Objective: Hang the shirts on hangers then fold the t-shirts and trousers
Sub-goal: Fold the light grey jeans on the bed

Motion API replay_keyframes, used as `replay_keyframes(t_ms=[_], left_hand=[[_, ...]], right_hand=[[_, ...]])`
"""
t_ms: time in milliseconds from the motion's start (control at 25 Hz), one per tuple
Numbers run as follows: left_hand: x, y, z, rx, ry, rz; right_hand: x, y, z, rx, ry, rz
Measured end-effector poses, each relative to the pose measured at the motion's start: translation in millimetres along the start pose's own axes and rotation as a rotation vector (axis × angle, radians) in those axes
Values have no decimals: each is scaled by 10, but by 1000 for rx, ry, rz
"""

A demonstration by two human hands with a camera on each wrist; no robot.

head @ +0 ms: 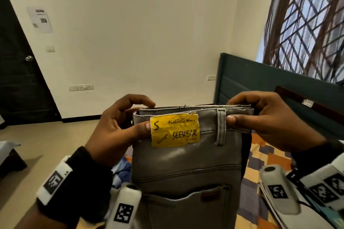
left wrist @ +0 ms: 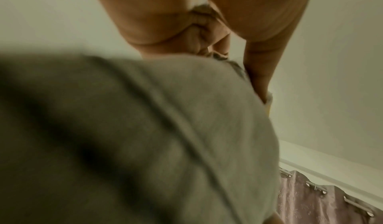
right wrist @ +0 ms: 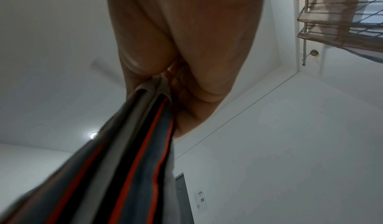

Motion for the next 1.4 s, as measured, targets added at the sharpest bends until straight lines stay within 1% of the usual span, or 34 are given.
replay_keyframes(t_ms=[80,120,160,200,240,280,320,360,400,440,480,520,560,600,640,680,800,880,1000,1080,1120,1200,1240,1280,1360,1400], left_hand=[[-25,-296,-257,-53,5,6],[-59,-635,-598,-90,32,-51],[-126,-851,-846,-113,62,-148],[-222,-1264,-1259,-138,114,-280],[-353,-1720,-1611,-196,154,-428],[-517,-2145,-1872,-283,190,-614],[-680,-2649,-2089,-380,195,-759],[-808,-3156,-2148,-496,197,-888],[-861,-3633,-2018,-622,137,-972],[-877,-4126,-1740,-757,35,-986],[-869,-4561,-1408,-866,-47,-960],[-842,-4929,-1076,-968,-105,-925],[-788,-5248,-729,-1063,-141,-899],[-757,-5529,-398,-1153,-138,-889],[-730,-5742,-90,-1232,-112,-879],[-669,-5988,230,-1318,-86,-839],[-395,-6737,1186,-1526,-67,-671],[-201,-7199,1701,-1615,-28,-578],[-20,-7648,2264,-1687,115,-463],[73,-7914,2599,-1727,216,-342],[132,-8017,2723,-1745,236,-278],[255,-8144,2924,-1755,224,-239],[294,-8160,2951,-1727,236,-277],[285,-8149,2950,-1686,283,-343],[239,-8156,2974,-1633,336,-526],[241,-8161,2963,-1618,359,-532]], right_hand=[[-86,393,-209,62,35,-25],[-198,744,-469,113,56,-11],[-252,1035,-689,169,100,26],[-406,1540,-1038,228,133,55],[-527,2052,-1335,293,160,73],[-613,2522,-1544,380,176,142],[-728,3077,-1751,461,169,246],[-781,3602,-1845,523,135,366],[-732,4050,-1753,584,45,465],[-615,4468,-1520,643,-85,534],[-450,4846,-1236,704,-270,585],[-256,5153,-898,773,-472,620],[-92,5456,-536,861,-633,639],[38,5717,-216,932,-707,638],[159,5906,42,990,-713,605],[296,6149,301,1043,-688,552],[764,6820,1035,1241,-507,360],[1101,7263,1514,1337,-397,233],[1575,7745,2206,1470,-274,104],[1832,8008,2637,1553,-182,47],[1932,8051,2758,1580,-147,36],[2078,8061,2893,1590,-68,20],[2102,8074,2925,1576,-14,35],[2109,8057,2890,1548,36,60],[2131,8089,2890,1500,97,86],[2103,8096,2897,1468,131,107]])
Point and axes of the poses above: each hand's wrist, its own z-axis away from the middle knuckle, its own x-axis out of the palm, y = z × x, the point moved 6 cm from there along -z, towards the middle knuckle, and after that the axes turned 1 degree about -x, right-handed, at the moved point
